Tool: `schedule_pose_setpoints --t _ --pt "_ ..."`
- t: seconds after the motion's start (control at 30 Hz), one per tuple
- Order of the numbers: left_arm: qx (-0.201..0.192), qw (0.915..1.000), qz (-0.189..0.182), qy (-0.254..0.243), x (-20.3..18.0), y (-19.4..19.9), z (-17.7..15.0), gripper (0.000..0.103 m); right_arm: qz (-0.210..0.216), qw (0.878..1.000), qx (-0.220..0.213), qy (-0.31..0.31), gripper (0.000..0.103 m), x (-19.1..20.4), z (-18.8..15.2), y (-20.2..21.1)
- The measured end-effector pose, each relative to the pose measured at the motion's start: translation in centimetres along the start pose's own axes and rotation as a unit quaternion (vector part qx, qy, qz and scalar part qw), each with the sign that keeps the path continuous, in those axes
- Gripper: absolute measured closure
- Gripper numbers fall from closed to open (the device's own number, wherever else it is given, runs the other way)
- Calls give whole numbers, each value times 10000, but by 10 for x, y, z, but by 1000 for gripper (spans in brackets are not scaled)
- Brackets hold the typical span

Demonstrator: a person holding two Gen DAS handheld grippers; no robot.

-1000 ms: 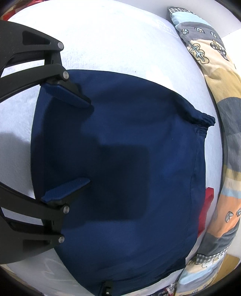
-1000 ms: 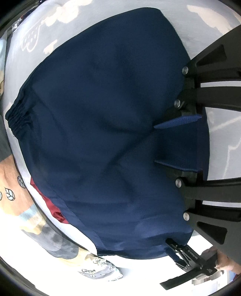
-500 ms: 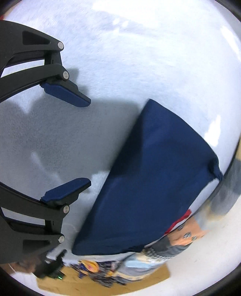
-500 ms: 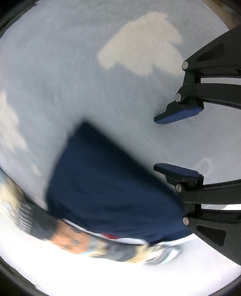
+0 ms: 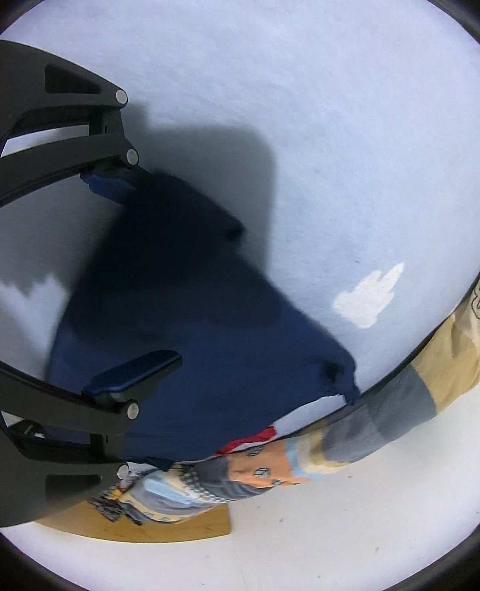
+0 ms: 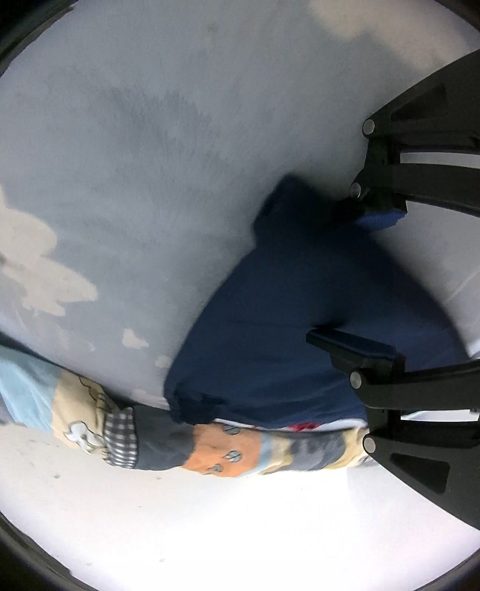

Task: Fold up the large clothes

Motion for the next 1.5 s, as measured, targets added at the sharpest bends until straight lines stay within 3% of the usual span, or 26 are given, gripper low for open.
schedule_pose_setpoints --t 0.1,0.13,0.2,0.23,0.33,0.57,0.77,0.97,1.07,1.13,1.17,1.23,1.3,1.43,1.5 --pt "-113 9999 -51 -37 -7 -9 13 26 235 9997 9 -46 50 13 12 -10" --pt "-125 9999 -29 -99 -10 -12 16 27 269 9996 6 1 57 17 15 -12" --pt "-109 9987 305 -385 -18 -20 19 51 169 9993 26 332 79 30 16 -14" --pt "-68 9966 501 -652 -23 -20 19 68 71 9988 -15 492 83 34 16 -13" --pt "-48 9894 772 -1226 -37 -14 13 84 -255 9939 -220 1046 89 48 11 -1" --pt "-61 9857 580 -1583 -67 9 2 90 60 9883 -290 1495 95 70 -2 37" --pt "128 9805 402 -1920 -95 34 -27 90 231 9809 -209 1922 96 80 -14 69" --pt "387 9802 611 -1845 -88 60 -68 89 191 9778 -90 2083 96 66 -39 108" --pt "603 9800 1027 -1594 -59 69 -85 81 -256 9800 11 1973 88 37 -48 114" --pt "530 9781 1344 -1497 -46 84 -89 80 -966 9780 192 1838 74 7 -48 108" --pt "451 9765 1457 -1521 -44 92 -87 74 -1196 9762 261 1789 73 -3 -48 107" --pt "273 9691 1805 -1656 -44 108 -81 59 -1740 9669 119 1862 71 -19 -42 116" --pt "51 9649 1883 -1831 -54 120 -71 57 -2184 9538 -154 2058 71 -24 -37 131" --pt "57 9493 1836 -2553 -94 98 -52 52 -2209 9222 -785 3077 71 25 -36 143" --pt "166 9432 1746 -2822 -106 77 -46 37 -2076 9041 -872 3631 71 67 -38 123"
Point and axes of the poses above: each gripper's, at about its wrist camera, not at the fingertips, and y roughly against the way its jaws point, x to its left, z to its top, the point moved 6 cm from there along -y, roughly the way its jaws point, and after that the axes turned 14 degrees about -z, right-handed, at the moved point
